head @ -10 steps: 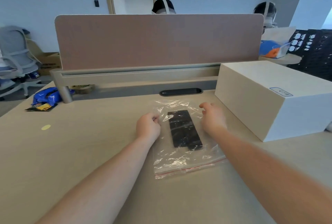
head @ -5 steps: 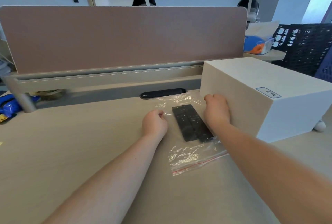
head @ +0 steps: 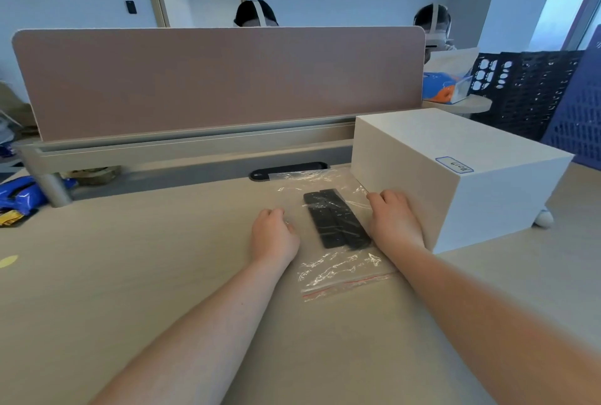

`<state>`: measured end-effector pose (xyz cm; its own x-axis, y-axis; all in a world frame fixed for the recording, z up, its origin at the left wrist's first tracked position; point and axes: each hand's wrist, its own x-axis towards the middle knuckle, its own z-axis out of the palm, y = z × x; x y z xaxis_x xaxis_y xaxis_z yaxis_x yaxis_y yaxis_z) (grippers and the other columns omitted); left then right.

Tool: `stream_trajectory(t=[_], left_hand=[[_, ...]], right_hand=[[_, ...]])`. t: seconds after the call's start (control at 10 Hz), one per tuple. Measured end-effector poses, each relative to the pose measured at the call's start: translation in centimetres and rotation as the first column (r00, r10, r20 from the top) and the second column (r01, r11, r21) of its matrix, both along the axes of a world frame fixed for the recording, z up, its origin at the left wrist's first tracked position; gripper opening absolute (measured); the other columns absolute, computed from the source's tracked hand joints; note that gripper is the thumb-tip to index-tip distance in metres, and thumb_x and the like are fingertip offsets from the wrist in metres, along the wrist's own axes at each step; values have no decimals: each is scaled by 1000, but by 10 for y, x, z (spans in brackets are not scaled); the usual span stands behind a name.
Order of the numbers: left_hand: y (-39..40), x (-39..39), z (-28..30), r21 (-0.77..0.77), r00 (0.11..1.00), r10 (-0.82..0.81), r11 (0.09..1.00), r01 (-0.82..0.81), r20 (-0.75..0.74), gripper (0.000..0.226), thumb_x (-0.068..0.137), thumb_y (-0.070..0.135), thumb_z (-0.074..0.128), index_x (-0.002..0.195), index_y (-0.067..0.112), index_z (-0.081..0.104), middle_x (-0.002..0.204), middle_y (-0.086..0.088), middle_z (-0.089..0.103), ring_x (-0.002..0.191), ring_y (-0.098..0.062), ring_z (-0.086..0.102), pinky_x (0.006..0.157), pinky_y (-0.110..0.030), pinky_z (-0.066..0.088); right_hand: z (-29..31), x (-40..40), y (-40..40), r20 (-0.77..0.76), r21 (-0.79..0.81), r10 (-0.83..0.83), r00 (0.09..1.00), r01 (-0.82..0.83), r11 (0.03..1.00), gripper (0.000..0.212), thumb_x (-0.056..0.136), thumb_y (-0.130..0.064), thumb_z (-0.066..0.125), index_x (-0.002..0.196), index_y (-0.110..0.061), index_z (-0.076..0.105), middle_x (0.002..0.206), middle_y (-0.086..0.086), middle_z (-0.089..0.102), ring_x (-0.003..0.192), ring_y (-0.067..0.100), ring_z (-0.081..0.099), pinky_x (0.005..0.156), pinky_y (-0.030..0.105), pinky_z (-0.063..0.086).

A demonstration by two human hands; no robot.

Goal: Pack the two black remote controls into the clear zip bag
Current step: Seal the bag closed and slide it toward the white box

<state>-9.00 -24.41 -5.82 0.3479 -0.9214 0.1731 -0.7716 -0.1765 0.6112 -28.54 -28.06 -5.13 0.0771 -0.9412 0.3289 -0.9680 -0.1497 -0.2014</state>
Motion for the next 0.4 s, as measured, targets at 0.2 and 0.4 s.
stream_trajectory(t=[0.2,0.4], left_hand=[[19,5,1,44,1000,15,999,-15,0,38,91,17,45,128,9,49,133,-11,51,124,-30,47,99,-38,42],[43,17,3,48,1000,1,999,0,-17,38,91,18,45,127,8,51,132,-10,54,123,-28,49,100,-36,42]], right_hand=[[1,-4,15,40,16,-11,999,11,1000,42,90,-2,38,130,-12,48,124,12,53,119,32,41,95,38,43],[27,-6,41,177,8,18,984,-19,1000,35,96,-10,39,128,-13,54,120,13,61,113,33,51,92,38,46]])
